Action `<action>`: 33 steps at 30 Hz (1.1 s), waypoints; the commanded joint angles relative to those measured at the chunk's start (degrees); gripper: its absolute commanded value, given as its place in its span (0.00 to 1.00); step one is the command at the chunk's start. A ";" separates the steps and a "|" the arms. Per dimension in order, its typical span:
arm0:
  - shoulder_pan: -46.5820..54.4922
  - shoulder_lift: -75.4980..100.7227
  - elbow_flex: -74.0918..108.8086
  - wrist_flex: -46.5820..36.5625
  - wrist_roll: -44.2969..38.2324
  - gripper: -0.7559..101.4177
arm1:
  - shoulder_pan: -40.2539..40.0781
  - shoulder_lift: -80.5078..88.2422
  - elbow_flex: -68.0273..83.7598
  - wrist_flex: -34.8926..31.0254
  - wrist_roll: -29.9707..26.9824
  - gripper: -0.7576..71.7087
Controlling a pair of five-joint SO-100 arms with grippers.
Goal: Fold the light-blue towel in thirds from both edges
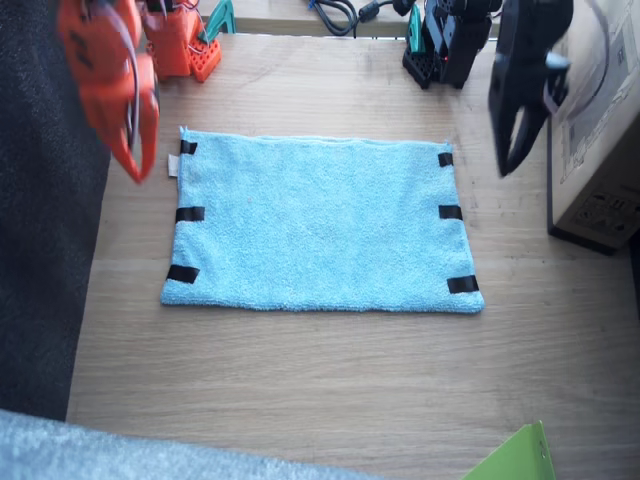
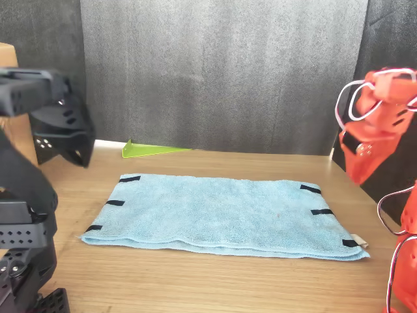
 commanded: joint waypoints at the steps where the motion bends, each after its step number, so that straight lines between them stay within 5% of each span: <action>1: 0.53 1.93 0.53 0.88 1.05 0.10 | 0.62 1.67 -0.62 -0.09 0.88 0.18; 8: -4.31 6.94 5.62 3.34 0.62 0.21 | 4.39 2.29 0.62 0.62 0.97 0.24; 17: -7.21 9.84 9.40 3.34 0.00 0.21 | 9.23 0.88 1.76 -0.35 1.93 0.25; 33: -5.98 10.90 9.84 3.96 0.62 0.22 | 5.36 2.72 10.11 -5.27 -0.18 0.27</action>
